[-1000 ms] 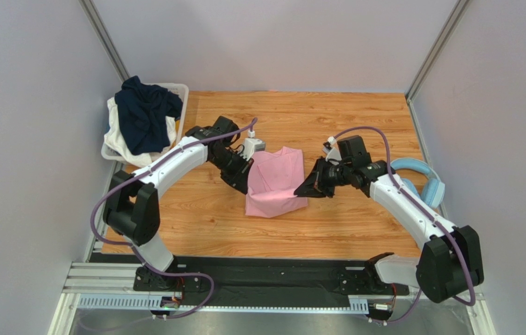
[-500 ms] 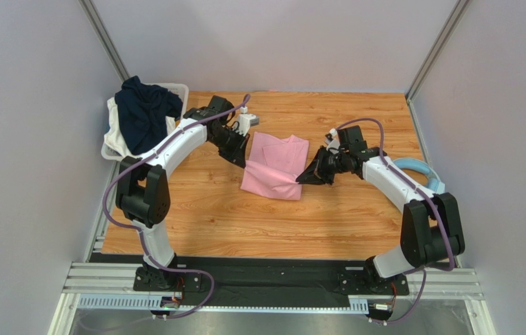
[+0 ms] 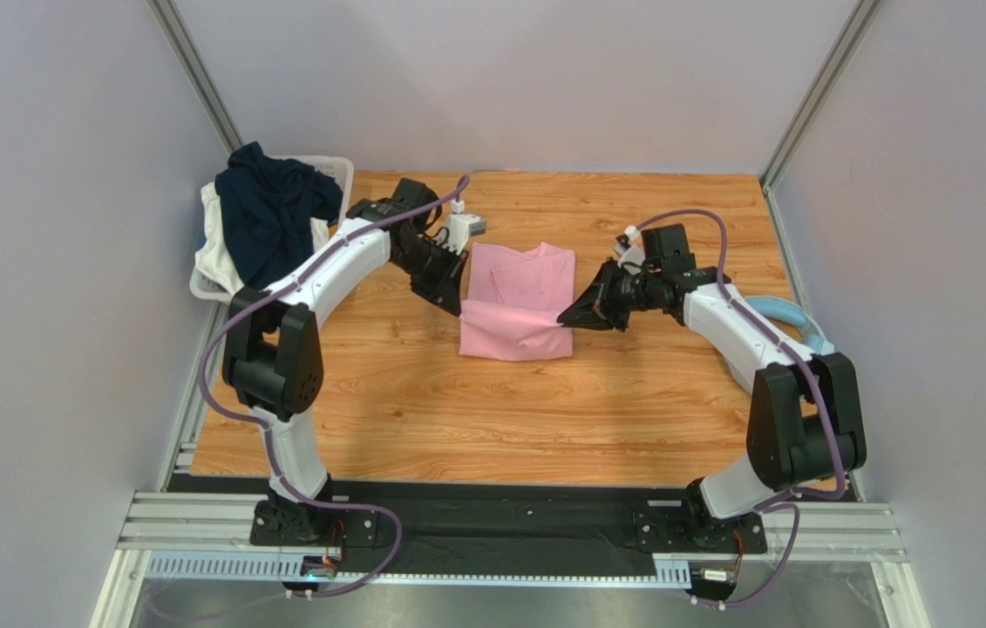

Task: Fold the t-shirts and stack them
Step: Fold the long partially folded tshirt into a neat square

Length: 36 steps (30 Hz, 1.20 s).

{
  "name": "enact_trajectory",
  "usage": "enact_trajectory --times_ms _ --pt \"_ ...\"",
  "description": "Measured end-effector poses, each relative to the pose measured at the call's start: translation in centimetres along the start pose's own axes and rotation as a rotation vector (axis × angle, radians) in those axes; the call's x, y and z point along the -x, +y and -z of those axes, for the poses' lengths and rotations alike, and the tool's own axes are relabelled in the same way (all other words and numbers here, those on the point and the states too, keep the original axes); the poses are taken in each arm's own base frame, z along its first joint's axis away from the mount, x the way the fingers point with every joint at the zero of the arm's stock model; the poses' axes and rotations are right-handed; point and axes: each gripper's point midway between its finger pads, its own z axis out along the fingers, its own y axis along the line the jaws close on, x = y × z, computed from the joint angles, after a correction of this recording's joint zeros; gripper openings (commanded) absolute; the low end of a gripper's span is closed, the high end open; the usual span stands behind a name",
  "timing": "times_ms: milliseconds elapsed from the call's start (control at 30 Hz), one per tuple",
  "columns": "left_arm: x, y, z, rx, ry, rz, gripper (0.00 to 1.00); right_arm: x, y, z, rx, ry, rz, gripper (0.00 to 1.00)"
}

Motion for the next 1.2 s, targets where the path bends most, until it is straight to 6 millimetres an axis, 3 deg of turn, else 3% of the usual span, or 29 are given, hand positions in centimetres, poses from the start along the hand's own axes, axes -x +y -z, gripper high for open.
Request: enact_trajectory --times_ms 233,333,467,600,733,967,1200 --pt "-1.4 -4.5 5.0 -0.047 -0.069 -0.038 0.00 -3.2 0.7 2.4 0.042 -0.008 0.033 0.00" --pt "-2.1 -7.7 8.3 -0.088 -0.121 -0.076 0.01 -5.5 1.2 4.0 0.071 -0.015 0.063 0.01" --pt "-4.0 -11.4 10.4 -0.145 -0.123 -0.130 0.01 -8.2 1.7 6.1 0.102 -0.020 0.094 0.02" --pt "-8.0 -13.4 8.9 -0.207 -0.003 -0.135 0.01 -9.9 1.7 7.5 0.107 -0.022 0.099 0.03" --pt "-11.0 -13.0 6.6 -0.230 0.117 -0.080 0.01 -10.5 1.6 7.8 0.101 -0.009 0.088 0.02" --pt "-11.4 -11.6 5.0 -0.197 0.164 -0.061 0.01 -9.7 0.0 5.8 0.044 0.057 0.016 0.00" --pt "-10.1 -9.7 3.7 -0.151 0.193 -0.073 0.00 -6.2 0.8 3.6 0.025 0.078 0.006 0.00"
